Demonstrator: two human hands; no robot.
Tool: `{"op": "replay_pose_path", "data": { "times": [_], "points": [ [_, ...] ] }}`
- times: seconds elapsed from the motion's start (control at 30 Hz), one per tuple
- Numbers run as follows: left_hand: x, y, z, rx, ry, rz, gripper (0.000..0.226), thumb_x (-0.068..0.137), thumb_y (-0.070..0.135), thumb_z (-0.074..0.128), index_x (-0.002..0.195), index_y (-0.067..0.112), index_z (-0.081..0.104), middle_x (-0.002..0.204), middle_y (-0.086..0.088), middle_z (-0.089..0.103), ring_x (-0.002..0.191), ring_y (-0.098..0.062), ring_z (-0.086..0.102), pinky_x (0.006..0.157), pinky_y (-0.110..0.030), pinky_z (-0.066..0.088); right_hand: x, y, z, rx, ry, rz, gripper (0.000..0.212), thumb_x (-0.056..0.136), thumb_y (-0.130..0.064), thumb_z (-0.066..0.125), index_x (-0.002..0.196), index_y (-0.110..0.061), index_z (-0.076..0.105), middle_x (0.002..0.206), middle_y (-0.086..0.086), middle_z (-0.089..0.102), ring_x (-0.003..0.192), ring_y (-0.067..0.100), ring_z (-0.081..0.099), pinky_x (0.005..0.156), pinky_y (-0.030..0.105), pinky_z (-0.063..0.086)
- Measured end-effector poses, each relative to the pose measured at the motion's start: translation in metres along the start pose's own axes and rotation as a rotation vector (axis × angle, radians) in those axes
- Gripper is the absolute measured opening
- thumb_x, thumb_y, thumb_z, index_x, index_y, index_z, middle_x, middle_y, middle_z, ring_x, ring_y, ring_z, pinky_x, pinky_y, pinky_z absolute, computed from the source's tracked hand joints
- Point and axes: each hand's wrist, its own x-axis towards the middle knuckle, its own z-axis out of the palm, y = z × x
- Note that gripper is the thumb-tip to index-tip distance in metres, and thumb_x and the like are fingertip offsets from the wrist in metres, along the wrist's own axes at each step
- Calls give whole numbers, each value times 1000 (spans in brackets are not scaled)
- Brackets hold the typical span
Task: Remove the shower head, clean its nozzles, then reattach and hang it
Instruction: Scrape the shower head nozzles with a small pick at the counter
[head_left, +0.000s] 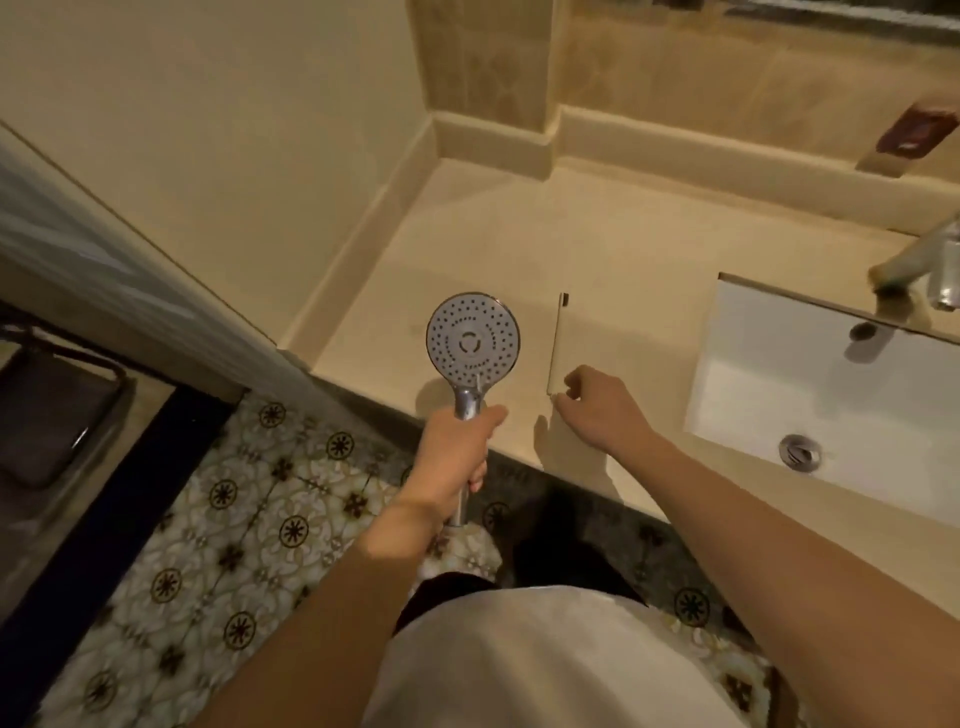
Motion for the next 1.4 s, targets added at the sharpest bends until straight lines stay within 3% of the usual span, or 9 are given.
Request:
{"op": "replay_pose_path", "data": {
  "times": [0.17,0.27,0.43,0.67,0.77,0.87,1.03,1.23,1.4],
  "points": [
    [52,41,7,63,-8,-22,32,92,23,69,71,12,47,44,-3,38,34,-19,36,40,-26,33,65,-12,-13,34,-25,143,25,89,-30,53,100,-9,60,99,10,65,82,25,57,66,32,43],
    [83,60,6,100,-30,-30,26,82,22,69,71,11,49,42,0,39,32,-18,37,39,-24,32,85,-17,-13,22,12,225,23,84,-34,56,91,-13,57,88,5,62,75,24,57,62,33,45],
    [132,79,3,280,-135,-34,24,92,19,68,73,9,59,42,2,46,33,-16,41,41,-26,36,101,-21,-7,-34,28,313,13,79,-29,59,83,-16,59,76,1,62,65,21,59,56,31,49],
    [172,97,5,463,-281,-62,32,93,20,64,66,15,48,43,4,45,37,-16,40,43,-28,37,107,-31,6,-1,52,450,13,65,-27,54,64,-17,61,61,0,63,53,19,59,48,27,49],
    [182,102,8,494,-338,-63,28,94,17,62,69,13,50,49,-1,48,38,-18,42,45,-29,38,104,-33,7,185,128,450,16,71,-35,54,75,-19,52,68,-1,61,59,18,58,46,29,37],
    [187,101,15,480,-367,-65,24,94,13,61,73,13,50,52,-2,48,39,-18,42,44,-29,37,95,-29,-1,352,268,347,14,95,-30,46,88,-18,46,73,-3,58,62,13,56,48,28,33],
    [186,98,25,483,-416,-68,17,95,10,60,80,13,51,50,-2,48,36,-14,41,37,-24,35,73,-27,-23,452,483,300,9,103,-27,34,107,-27,42,61,-7,55,48,7,52,43,20,27],
    [174,94,28,526,-448,-83,11,95,13,60,85,16,56,52,-2,50,40,-15,43,38,-26,38,60,-35,-37,298,409,51,26,104,-33,35,128,-36,44,49,-6,50,45,11,51,43,25,31],
    [167,92,31,591,-427,-24,10,90,9,57,82,14,57,55,-6,50,36,-17,42,38,-26,38,56,-38,-39,259,402,31,32,103,-34,38,133,-36,51,51,-16,48,49,4,52,48,23,31]
  ]
}}
